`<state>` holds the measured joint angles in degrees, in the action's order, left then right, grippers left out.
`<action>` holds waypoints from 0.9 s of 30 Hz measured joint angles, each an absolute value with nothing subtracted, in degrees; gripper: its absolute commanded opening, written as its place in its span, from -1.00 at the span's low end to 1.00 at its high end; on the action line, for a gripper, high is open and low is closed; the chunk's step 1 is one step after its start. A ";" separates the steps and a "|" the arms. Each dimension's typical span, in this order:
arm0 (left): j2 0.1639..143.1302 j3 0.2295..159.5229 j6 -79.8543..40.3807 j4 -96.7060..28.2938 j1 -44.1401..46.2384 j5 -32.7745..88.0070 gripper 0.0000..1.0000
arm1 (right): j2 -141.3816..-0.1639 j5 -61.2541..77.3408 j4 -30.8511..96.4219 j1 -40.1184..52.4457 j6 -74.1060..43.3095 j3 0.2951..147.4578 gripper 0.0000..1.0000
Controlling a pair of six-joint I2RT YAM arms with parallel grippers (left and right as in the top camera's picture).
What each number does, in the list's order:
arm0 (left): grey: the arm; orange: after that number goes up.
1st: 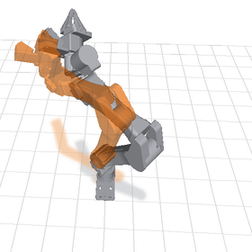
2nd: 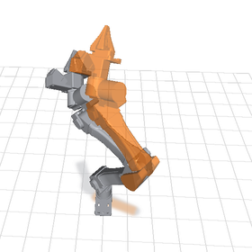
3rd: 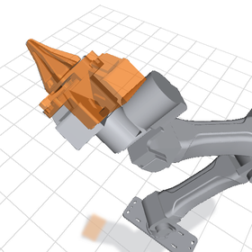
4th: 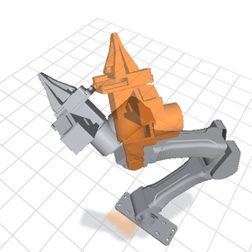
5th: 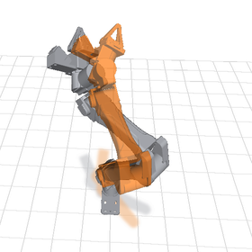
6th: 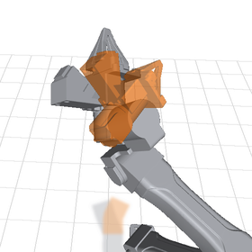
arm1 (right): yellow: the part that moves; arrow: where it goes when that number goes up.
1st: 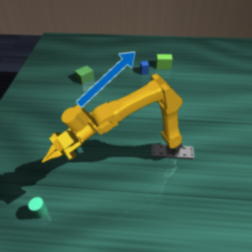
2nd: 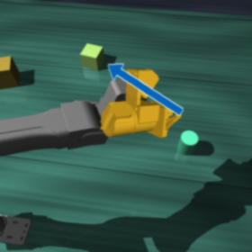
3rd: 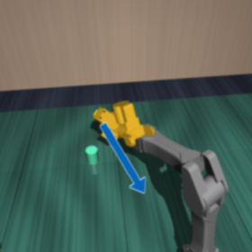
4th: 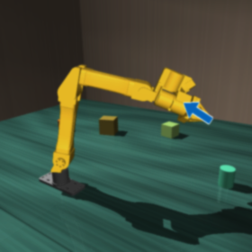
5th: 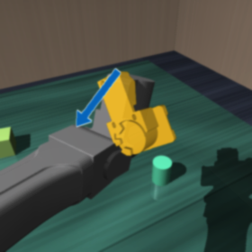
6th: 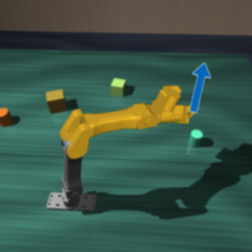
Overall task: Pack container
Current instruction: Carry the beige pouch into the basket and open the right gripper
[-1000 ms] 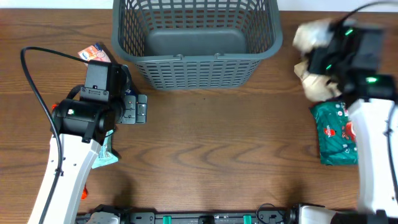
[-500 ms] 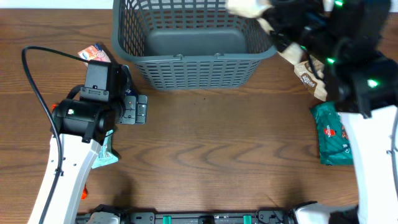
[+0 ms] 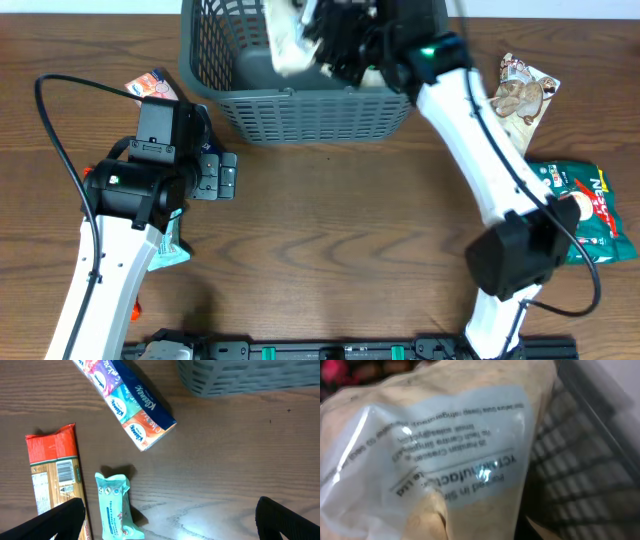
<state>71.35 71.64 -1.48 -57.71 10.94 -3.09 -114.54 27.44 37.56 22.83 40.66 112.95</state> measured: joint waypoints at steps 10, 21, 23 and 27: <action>71.35 71.61 -1.48 -57.65 10.92 -3.11 0.97 | -123.63 25.45 43.03 23.22 41.28 112.36 -0.98; 71.35 71.61 -1.48 -57.65 10.92 -3.14 0.97 | -123.81 23.11 43.22 23.22 40.97 112.09 0.98; 71.35 71.61 -1.48 -57.65 10.92 -3.11 0.97 | -123.79 22.59 42.59 23.20 40.60 112.09 0.99; 71.35 71.61 -1.48 -57.65 10.92 -3.11 0.97 | -122.48 22.59 42.19 23.16 38.81 112.12 0.98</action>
